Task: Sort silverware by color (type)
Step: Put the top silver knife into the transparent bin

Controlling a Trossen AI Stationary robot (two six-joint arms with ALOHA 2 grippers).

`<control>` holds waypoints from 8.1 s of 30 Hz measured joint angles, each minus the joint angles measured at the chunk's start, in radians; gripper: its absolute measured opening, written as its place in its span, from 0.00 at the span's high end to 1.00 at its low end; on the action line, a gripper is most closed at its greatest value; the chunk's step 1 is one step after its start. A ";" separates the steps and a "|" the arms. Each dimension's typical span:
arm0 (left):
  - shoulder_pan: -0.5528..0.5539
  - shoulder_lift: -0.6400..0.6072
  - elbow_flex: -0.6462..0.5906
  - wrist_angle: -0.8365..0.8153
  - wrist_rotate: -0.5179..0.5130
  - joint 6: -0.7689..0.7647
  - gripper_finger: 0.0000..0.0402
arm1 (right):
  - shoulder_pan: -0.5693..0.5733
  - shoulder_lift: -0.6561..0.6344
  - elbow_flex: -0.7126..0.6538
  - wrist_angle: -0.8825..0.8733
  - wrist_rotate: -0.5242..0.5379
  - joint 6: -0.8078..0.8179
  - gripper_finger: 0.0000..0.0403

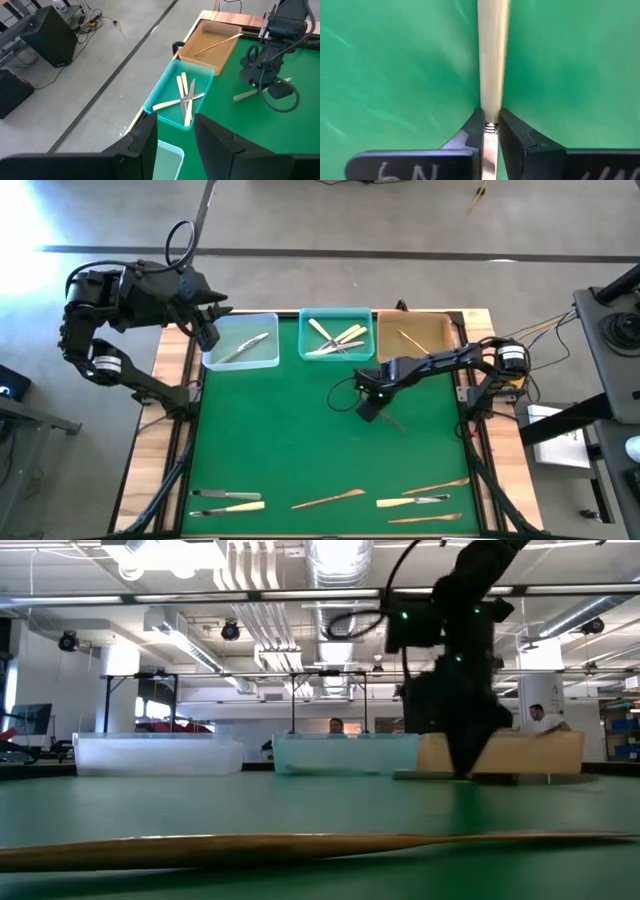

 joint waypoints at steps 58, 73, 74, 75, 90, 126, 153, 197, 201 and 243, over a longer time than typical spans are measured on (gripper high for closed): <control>0.000 -0.190 -0.443 0.135 0.087 -0.118 0.72 | -0.037 0.011 0.004 0.099 0.007 -0.022 0.74; 0.000 -0.195 -0.443 0.136 0.087 -0.118 0.72 | -0.038 0.215 0.104 0.094 -0.042 -0.081 0.89; 0.000 -0.195 -0.443 0.136 0.086 -0.118 0.72 | -0.038 0.218 0.121 0.112 -0.046 -0.094 0.91; 0.000 -0.195 -0.443 0.136 0.086 -0.118 0.72 | -0.037 0.228 0.140 0.125 -0.050 -0.105 0.92; 0.000 -0.221 -0.443 0.087 0.087 -0.138 0.72 | -0.027 0.461 0.514 0.067 -0.100 -0.272 0.89; 0.000 -0.252 -1.177 0.608 0.427 -0.069 0.72 | 0.010 0.429 0.615 -0.165 -0.108 -0.523 0.88; -0.001 -0.381 -1.510 1.079 0.499 -0.127 0.72 | 0.011 0.427 0.615 -0.136 -0.105 -0.538 0.89; 0.000 -0.549 -1.571 0.966 0.469 -0.158 0.72 | 0.012 0.427 0.539 -0.040 -0.111 -0.469 0.74; 0.000 -0.547 -1.571 0.966 0.466 -0.166 0.72 | 0.012 0.422 0.485 0.030 -0.106 -0.446 0.79; 0.000 -0.544 -1.571 0.990 0.418 -0.239 0.72 | -0.003 0.427 0.525 0.034 -0.086 -0.310 0.75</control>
